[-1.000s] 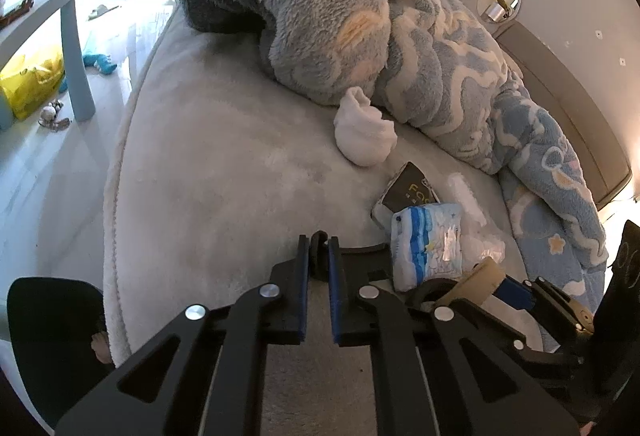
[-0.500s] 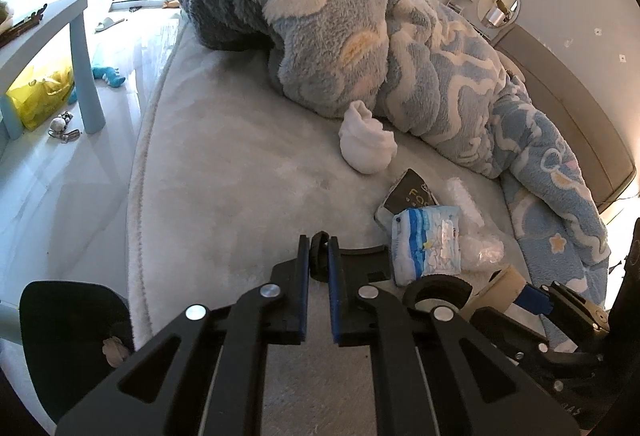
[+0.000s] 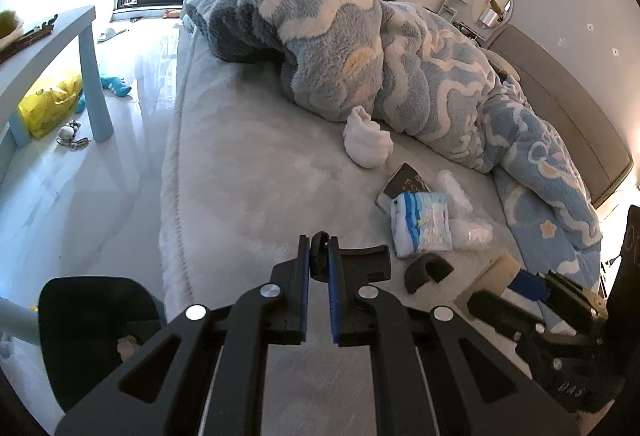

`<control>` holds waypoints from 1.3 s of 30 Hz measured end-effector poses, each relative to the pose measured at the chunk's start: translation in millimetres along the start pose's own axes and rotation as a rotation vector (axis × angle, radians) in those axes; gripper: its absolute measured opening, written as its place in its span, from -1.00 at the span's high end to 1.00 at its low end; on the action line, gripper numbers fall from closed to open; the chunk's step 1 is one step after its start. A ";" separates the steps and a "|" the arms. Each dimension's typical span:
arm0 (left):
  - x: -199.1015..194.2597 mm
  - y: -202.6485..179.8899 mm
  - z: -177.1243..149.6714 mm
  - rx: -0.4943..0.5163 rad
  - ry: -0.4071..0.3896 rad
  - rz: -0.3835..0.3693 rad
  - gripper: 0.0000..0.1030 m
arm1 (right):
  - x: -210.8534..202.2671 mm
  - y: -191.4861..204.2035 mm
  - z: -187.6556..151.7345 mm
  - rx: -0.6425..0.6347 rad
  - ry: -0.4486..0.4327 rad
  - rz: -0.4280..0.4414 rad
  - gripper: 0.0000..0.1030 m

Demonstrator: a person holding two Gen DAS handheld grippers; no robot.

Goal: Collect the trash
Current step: 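Carry both items to the bin and open the left tool over it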

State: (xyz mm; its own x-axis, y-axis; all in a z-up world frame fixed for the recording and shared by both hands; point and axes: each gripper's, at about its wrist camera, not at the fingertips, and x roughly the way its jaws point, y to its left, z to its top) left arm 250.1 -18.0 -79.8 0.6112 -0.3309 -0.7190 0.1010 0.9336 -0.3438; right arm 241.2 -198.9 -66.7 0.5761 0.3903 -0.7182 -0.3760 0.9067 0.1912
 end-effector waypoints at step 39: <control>-59.4 150.2 -60.9 0.068 0.180 0.231 0.82 | 61.0 170.5 29.2 -0.122 0.042 0.159 0.02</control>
State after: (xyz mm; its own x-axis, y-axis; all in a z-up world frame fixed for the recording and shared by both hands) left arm 181.1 133.5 -125.5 0.4757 -0.1219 -0.8711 0.0315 0.9921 -0.1216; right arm 233.4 -15.8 -58.4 0.4725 0.5177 -0.7133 -0.5464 0.8071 0.2239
